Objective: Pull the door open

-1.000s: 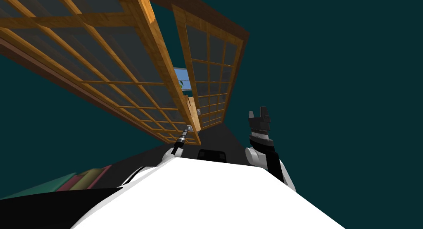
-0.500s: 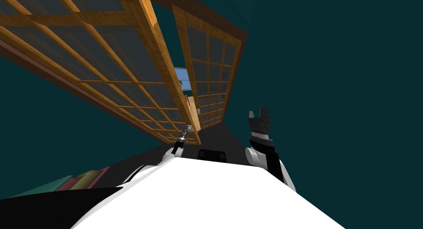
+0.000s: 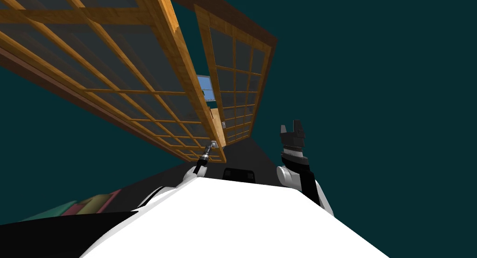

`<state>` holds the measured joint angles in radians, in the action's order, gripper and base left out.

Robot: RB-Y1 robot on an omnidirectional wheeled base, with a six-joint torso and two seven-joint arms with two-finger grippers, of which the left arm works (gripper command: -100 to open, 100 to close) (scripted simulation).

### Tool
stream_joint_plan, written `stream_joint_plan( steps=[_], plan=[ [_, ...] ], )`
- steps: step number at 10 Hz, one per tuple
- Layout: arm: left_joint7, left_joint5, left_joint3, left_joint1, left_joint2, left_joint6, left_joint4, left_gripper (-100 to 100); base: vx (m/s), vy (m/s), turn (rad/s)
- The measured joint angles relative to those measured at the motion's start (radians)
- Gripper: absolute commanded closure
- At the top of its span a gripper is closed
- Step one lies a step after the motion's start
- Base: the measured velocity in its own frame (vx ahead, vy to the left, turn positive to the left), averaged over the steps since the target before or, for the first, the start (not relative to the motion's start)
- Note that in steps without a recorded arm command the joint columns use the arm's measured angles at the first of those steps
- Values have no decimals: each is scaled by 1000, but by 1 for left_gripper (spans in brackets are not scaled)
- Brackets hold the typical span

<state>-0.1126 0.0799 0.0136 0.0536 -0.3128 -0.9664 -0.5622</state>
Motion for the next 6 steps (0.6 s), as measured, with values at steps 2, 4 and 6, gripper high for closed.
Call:
stream_joint_plan(
  steps=[2, 4, 6],
  plan=[
    [-56, 24, -15, 9, -6, -6, 18, 100, -52, 22, -56],
    [-108, 40, -26, 7, -5, -1, 14, 100, -33, 18, -34],
    [-154, 56, -36, 5, -8, -1, 15, 100, -45, 19, -56]
  ],
)
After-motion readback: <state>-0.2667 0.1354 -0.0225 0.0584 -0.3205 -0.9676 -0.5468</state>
